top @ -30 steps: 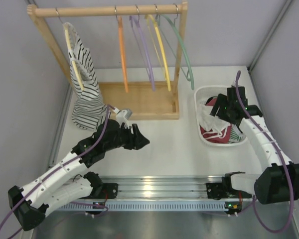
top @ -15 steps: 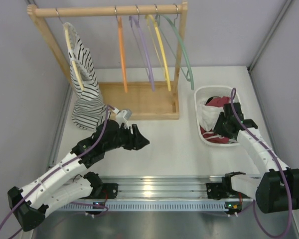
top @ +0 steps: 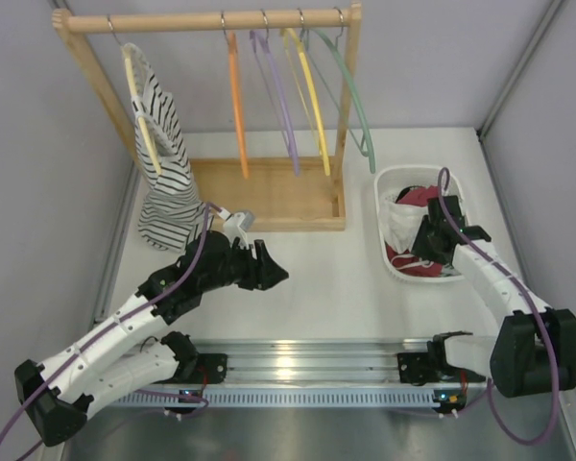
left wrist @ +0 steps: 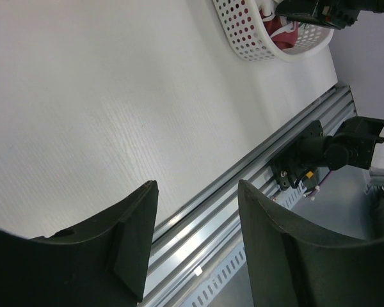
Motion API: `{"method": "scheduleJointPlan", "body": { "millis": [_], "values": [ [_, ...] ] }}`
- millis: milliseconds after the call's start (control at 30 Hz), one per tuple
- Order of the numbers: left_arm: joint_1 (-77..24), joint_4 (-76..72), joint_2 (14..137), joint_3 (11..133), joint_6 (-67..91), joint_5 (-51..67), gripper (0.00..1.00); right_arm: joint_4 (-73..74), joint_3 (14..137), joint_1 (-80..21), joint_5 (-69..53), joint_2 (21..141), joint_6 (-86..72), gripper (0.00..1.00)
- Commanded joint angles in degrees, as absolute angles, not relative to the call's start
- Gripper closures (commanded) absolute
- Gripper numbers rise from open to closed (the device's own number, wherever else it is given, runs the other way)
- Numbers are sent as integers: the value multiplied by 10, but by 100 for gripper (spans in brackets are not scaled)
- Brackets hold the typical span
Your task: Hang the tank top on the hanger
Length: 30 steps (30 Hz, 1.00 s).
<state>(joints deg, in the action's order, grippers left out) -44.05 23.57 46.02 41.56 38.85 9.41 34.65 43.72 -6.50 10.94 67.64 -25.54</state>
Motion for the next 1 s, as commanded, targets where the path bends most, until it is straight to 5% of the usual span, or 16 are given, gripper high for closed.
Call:
{"method": "scheduleJointPlan", "body": {
  "millis": [0,200,333,500,967],
  "values": [
    [-443,221,463,413,387,99,42,316,470,-58,125,691,-243,60],
    [-443,221,464,415,385,100,42,300,483,-58,117,705,-238,70],
    [-443,221,466,412,386,99,42,306,494,-58,112,708,-235,90],
    [-443,220,466,412,386,100,42,333,520,-58,104,681,-236,100],
    [-444,144,483,410,390,157,39,467,753,-59,3,600,-232,100]
  ]
}}
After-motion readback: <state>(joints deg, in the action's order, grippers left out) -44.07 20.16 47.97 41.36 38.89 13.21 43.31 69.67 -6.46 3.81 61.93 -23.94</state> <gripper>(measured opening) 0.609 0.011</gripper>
